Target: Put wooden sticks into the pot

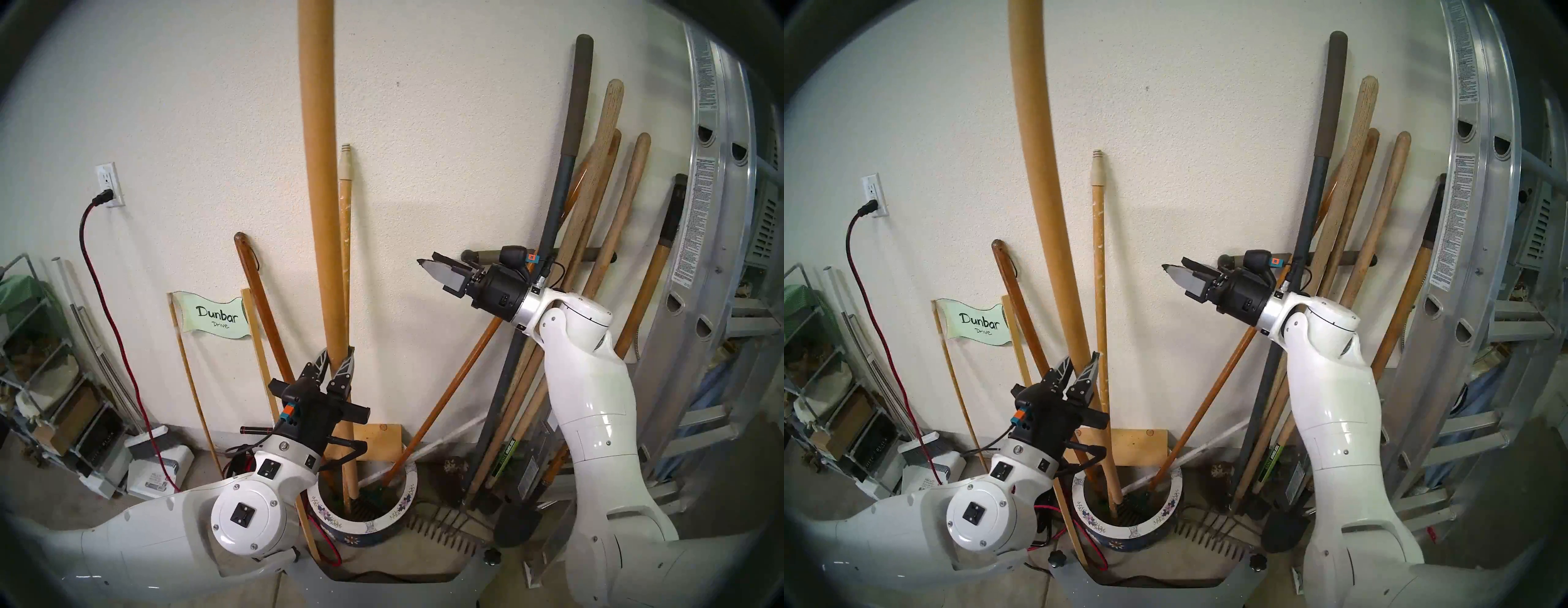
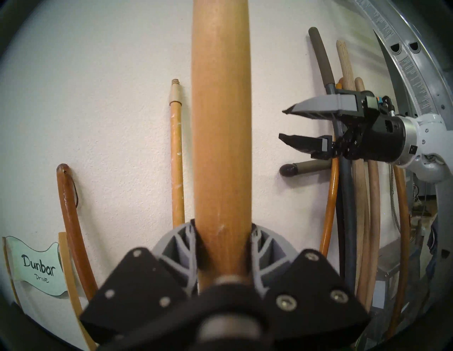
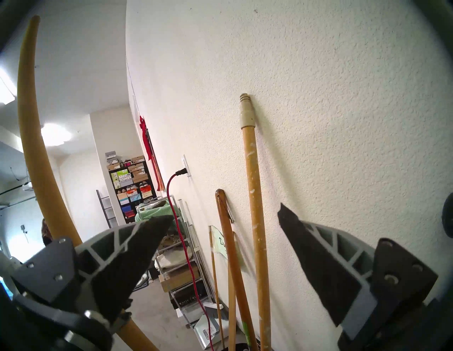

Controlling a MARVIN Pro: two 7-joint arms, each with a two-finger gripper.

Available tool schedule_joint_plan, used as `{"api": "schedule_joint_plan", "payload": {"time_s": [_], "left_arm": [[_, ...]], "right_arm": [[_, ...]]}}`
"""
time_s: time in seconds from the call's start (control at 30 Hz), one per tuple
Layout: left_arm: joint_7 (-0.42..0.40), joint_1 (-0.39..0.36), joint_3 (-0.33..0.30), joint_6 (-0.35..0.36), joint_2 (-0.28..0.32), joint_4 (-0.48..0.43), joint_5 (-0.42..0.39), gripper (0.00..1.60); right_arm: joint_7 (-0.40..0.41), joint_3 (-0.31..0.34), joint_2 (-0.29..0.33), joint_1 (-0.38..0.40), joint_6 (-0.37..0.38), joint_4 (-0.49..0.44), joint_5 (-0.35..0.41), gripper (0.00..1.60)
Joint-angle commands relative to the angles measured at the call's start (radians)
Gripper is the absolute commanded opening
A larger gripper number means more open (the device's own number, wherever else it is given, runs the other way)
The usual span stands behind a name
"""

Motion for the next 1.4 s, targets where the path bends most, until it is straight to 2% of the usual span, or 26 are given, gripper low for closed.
{"api": "schedule_joint_plan", "payload": {"time_s": [0.0,0.1,0.13,0.33,0.5,0.57,0.7,0.93,1.37], "left_arm": [[-0.005,-0.060,0.019,-0.085,-0.108,0.086,0.007,0.00],[-0.017,-0.058,0.024,-0.115,-0.137,0.131,0.020,0.00],[-0.013,-0.059,0.029,-0.106,-0.141,0.143,0.024,0.00],[-0.018,-0.056,0.042,-0.125,-0.152,0.184,0.021,0.00],[-0.040,-0.067,0.054,-0.098,-0.154,0.219,0.014,0.00],[-0.050,-0.080,0.058,-0.063,-0.153,0.226,0.017,0.00],[-0.077,-0.102,0.056,-0.044,-0.168,0.257,-0.012,0.00],[-0.119,-0.128,0.047,-0.054,-0.213,0.336,-0.072,0.00],[-0.189,-0.181,0.069,-0.033,-0.280,0.463,-0.097,0.00]], "right_arm": [[0.002,0.002,0.005,0.012,0.000,0.003,-0.001,1.60],[0.003,0.002,0.005,0.017,0.001,0.005,-0.001,1.60],[0.004,0.002,0.006,0.018,0.001,0.006,-0.001,1.60],[0.005,-0.002,0.006,0.023,-0.002,0.018,-0.004,1.60],[0.008,-0.012,0.004,0.031,-0.004,0.034,-0.007,1.60],[0.008,-0.015,0.003,0.034,-0.002,0.035,-0.008,1.60],[0.009,-0.020,0.003,0.038,-0.002,0.038,-0.008,1.60],[0.003,-0.016,0.000,0.046,-0.004,0.040,-0.009,1.60],[-0.015,0.013,0.001,0.043,-0.013,0.040,-0.007,1.60]]}}
